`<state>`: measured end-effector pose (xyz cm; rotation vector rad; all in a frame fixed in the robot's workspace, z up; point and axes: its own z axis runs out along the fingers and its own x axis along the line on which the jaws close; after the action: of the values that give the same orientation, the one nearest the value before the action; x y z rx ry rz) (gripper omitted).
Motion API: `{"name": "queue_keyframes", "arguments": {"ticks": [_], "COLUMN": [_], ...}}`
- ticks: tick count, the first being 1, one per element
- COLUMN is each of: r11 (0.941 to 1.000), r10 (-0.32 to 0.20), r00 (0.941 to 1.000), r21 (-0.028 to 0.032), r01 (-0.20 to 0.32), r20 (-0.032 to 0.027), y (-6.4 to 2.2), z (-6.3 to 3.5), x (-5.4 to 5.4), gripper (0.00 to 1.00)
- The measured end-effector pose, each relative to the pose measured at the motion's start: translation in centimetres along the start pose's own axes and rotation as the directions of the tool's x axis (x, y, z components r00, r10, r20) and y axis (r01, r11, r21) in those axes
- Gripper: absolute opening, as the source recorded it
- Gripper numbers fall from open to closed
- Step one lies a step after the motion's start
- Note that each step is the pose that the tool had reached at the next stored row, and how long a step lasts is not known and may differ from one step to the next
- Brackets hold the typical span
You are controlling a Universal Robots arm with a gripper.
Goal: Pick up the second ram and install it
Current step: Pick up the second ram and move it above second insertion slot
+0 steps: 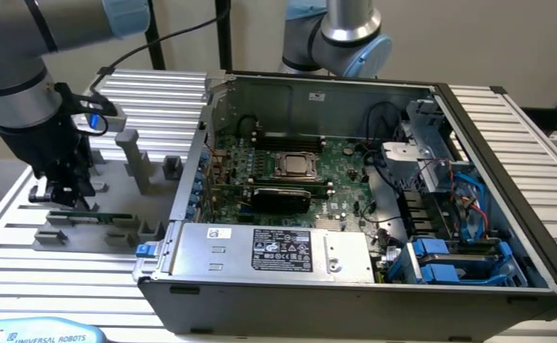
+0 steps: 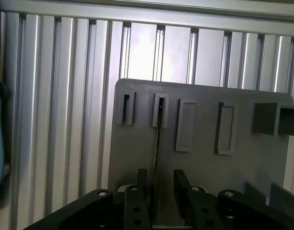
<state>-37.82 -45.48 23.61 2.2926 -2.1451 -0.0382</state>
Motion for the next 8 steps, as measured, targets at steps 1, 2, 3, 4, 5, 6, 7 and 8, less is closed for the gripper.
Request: {"name": "queue_keyframes", "arguments": {"ticks": [1,2,3,4,5,6,7,8], "r11": [1.0,1.0,1.0,1.0,1.0,1.0,1.0,1.0], "r10": [-0.002,-0.003,-0.004,-0.004,-0.004,-0.005,-0.005,-0.005], "r00": [1.0,1.0,1.0,1.0,1.0,1.0,1.0,1.0], "r21": [0.0,-0.0001,0.0,-0.0001,-0.0001,-0.0001,0.0,0.0], "r01": [0.002,0.003,0.004,0.004,0.004,0.005,0.005,0.005], "r20": [0.0,-0.0001,0.0,-0.0001,0.0,-0.0001,0.0,0.0], "y": [0.0,0.0,0.0,0.0,0.0,0.0,-0.02,-0.05], "z": [0.18,0.36,0.55,0.72,0.91,1.09,1.27,1.45], "x": [0.1,0.1,0.2,0.2,0.2,0.3,0.3,0.3], "gripper": [0.36,0.36,0.36,0.36,0.36,0.36,0.36,0.36]}}
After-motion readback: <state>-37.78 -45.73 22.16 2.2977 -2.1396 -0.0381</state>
